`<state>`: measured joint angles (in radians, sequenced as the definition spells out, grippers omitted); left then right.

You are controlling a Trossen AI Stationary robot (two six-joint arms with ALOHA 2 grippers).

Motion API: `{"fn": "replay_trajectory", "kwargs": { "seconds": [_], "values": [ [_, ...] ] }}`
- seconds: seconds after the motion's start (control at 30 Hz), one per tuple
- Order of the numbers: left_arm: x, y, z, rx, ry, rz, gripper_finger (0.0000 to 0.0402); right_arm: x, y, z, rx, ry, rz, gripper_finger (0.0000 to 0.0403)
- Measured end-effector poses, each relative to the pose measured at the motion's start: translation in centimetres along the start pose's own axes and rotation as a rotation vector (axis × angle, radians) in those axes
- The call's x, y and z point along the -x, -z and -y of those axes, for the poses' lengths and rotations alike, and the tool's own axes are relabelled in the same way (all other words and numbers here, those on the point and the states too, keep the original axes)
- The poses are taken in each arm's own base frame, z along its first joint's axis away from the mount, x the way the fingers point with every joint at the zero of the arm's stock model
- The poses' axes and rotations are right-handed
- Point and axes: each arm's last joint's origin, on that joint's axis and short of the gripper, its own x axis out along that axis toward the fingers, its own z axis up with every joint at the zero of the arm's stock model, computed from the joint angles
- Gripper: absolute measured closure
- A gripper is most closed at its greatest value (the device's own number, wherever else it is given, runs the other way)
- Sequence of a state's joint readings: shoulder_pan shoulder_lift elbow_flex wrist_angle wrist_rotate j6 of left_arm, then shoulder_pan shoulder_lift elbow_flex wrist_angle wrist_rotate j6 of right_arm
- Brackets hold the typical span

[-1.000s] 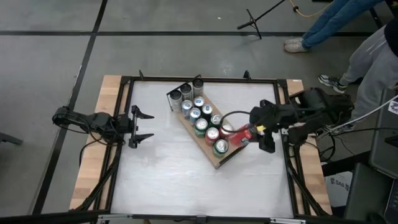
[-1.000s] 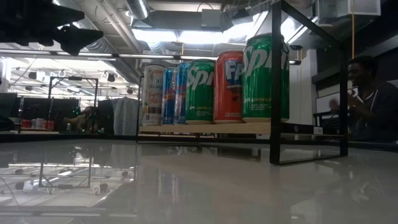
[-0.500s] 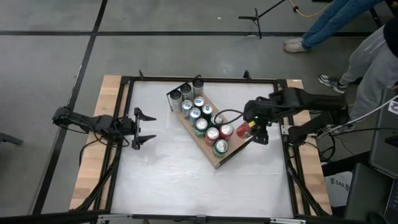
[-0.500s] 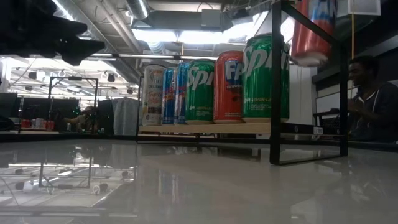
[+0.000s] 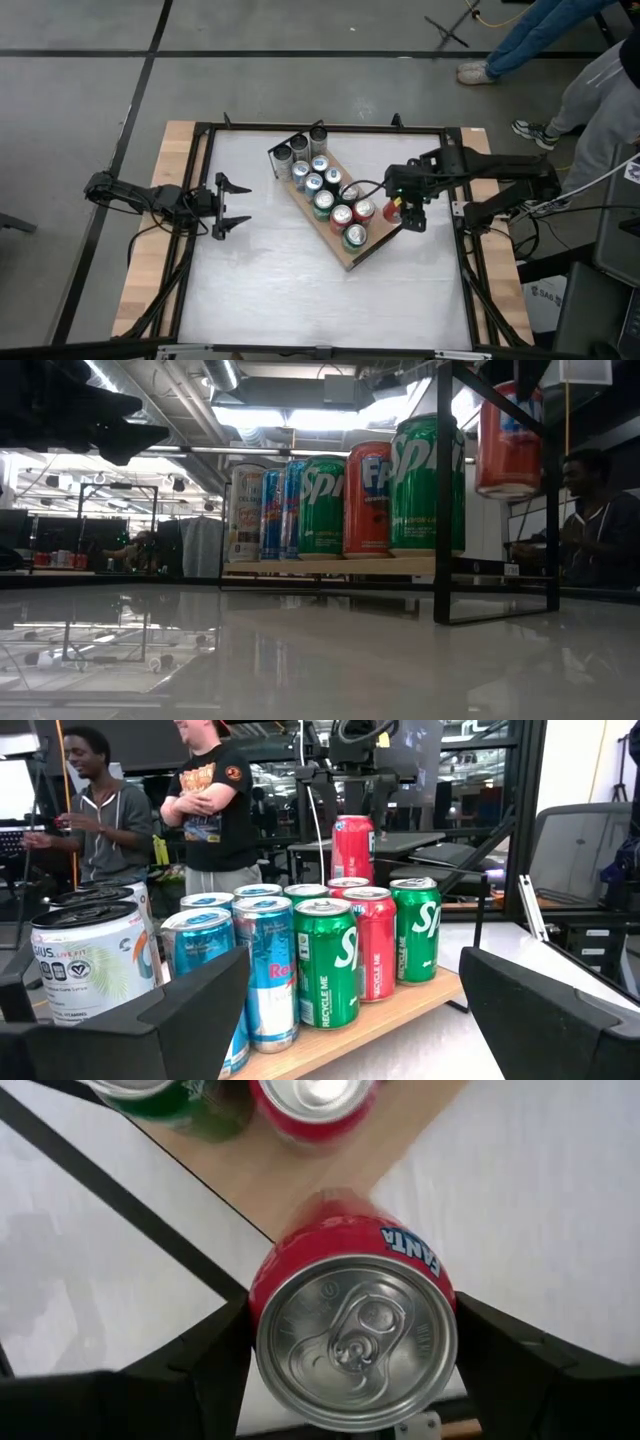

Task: Place canned beverage on shelf
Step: Put the red soda can on the shelf

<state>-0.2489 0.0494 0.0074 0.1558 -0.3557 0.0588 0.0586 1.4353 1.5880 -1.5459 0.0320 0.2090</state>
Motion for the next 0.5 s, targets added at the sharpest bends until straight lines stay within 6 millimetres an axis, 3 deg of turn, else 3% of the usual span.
{"fn": "replay_trajectory", "kwargs": {
  "seconds": [0.5],
  "values": [
    [0.0, 0.0, 0.0, -0.002, 0.001, -0.005, 0.0047, -3.9, -0.7, -0.4, -0.002, -0.051, -0.004, 0.0123]
  ]
}}
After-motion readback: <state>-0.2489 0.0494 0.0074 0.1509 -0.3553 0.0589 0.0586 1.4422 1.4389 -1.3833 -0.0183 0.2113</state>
